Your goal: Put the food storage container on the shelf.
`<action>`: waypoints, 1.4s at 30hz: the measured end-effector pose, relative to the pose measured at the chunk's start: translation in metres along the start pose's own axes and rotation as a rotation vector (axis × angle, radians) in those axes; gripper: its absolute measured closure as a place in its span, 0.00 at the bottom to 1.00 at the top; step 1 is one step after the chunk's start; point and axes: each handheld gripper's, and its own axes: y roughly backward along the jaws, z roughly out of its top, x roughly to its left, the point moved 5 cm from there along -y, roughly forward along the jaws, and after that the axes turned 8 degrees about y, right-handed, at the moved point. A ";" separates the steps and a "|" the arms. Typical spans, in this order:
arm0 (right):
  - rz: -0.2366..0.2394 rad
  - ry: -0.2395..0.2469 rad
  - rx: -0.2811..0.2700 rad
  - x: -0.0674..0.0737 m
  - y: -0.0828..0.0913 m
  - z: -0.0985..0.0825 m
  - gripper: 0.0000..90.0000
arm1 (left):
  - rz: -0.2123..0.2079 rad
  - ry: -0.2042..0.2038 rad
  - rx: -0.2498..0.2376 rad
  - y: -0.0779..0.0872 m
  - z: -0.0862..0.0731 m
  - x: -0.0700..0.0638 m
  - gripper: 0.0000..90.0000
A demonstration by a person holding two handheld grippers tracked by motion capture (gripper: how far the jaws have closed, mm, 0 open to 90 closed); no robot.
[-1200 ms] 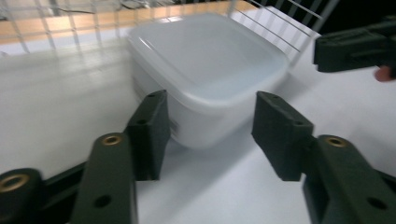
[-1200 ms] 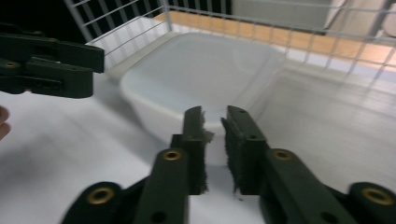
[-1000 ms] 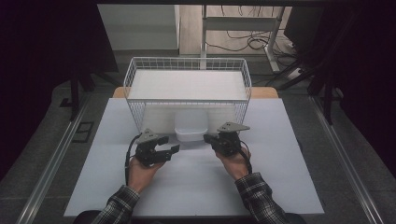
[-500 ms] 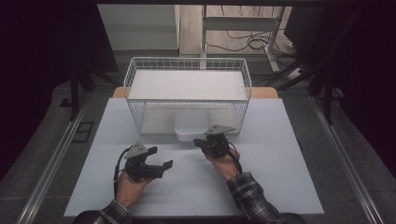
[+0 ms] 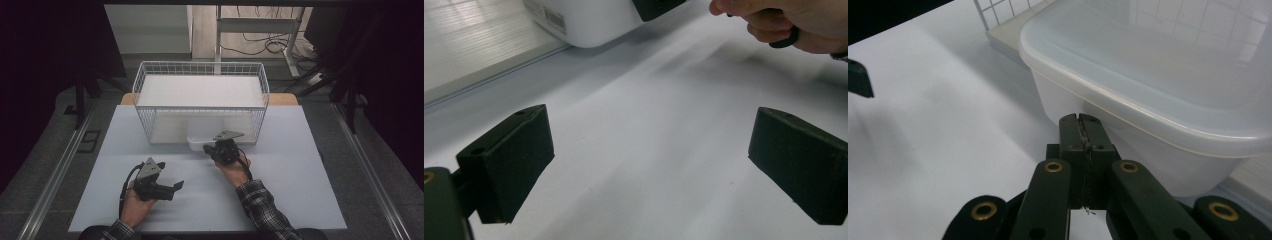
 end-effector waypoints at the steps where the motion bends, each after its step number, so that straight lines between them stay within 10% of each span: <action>1: 0.000 0.000 0.000 0.000 0.000 0.000 0.98 | 0.000 0.000 0.000 0.000 0.000 0.000 0.04; 35: -0.101 -0.008 0.006 -0.029 -0.029 0.016 0.98 | -0.017 0.031 0.000 -0.002 -0.001 0.004 0.04; 42: -0.071 0.001 -0.001 -0.024 -0.026 0.018 0.74 | -0.021 0.034 -0.001 -0.002 -0.001 0.005 0.04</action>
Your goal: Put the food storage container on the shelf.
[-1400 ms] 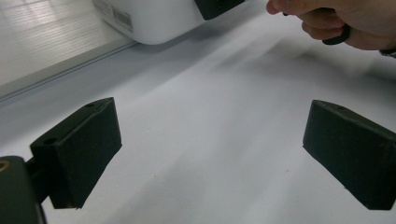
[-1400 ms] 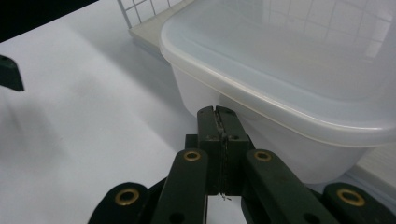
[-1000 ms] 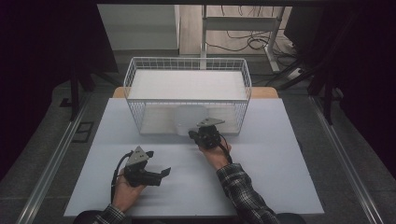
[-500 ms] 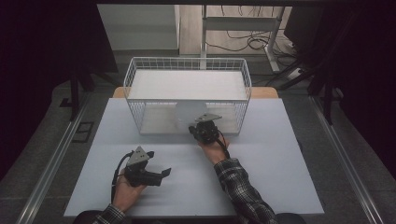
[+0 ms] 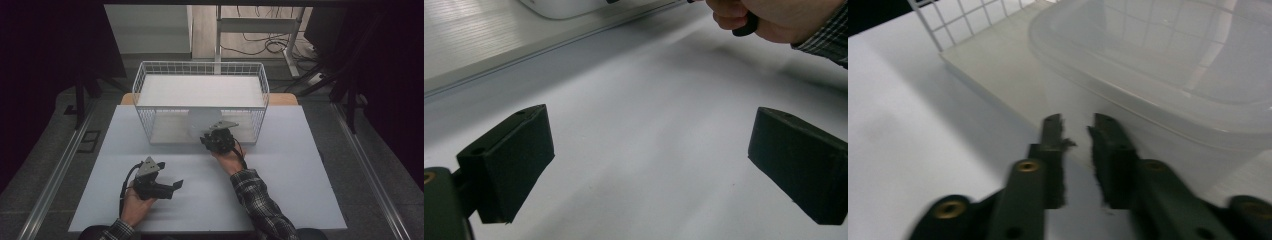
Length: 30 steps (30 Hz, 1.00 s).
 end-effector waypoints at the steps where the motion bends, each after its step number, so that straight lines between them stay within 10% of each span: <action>1: -0.003 0.010 0.003 0.001 0.001 0.001 0.69 | 0.000 0.000 0.001 0.000 0.000 0.000 0.04; 30: 0.055 0.032 0.031 0.021 0.044 -0.004 0.14 | -0.020 -0.001 -0.031 0.001 0.002 -0.002 0.04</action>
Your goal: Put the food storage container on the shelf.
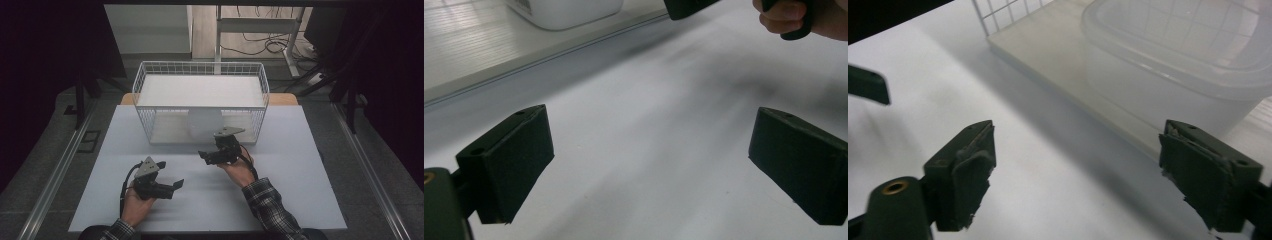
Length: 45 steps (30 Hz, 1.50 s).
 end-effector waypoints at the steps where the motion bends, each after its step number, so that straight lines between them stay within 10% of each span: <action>1: -0.001 0.004 0.003 0.001 0.001 -0.001 0.12 | -0.002 0.002 -0.001 0.000 0.000 0.000 0.04; 10: -0.009 0.055 0.035 0.008 0.014 -0.013 0.06 | -0.005 -0.003 -0.003 0.001 0.001 0.000 0.04; 45: -0.020 0.013 0.035 0.008 0.080 -0.058 0.00 | 0.015 0.010 0.033 0.011 0.001 0.006 0.03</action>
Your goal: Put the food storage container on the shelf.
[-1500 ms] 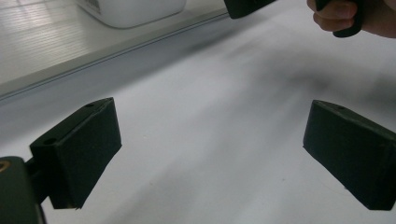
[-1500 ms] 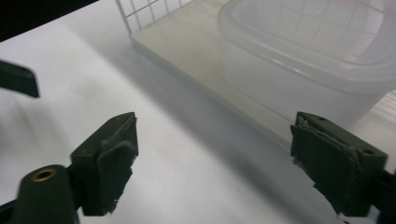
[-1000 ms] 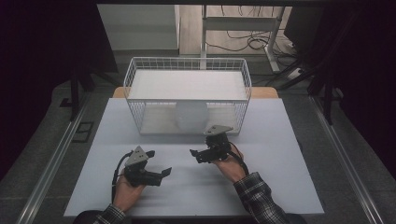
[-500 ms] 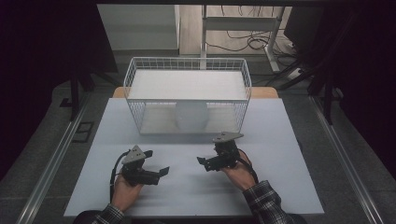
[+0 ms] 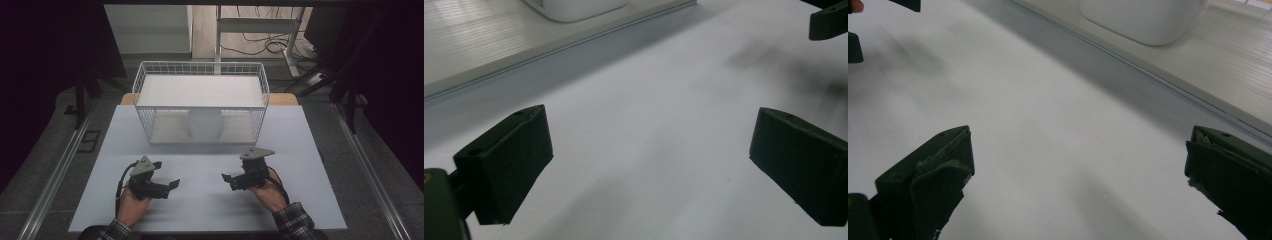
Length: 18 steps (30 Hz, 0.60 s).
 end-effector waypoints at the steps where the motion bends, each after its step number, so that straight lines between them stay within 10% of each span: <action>1: -0.003 0.001 -0.001 -0.001 0.002 -0.002 0.00 | 0.001 -0.001 0.001 0.000 0.000 0.000 0.03; 18: -0.058 -0.018 -0.011 -0.011 0.034 -0.025 0.00 | 0.065 -0.006 0.001 0.027 -0.009 0.007 0.04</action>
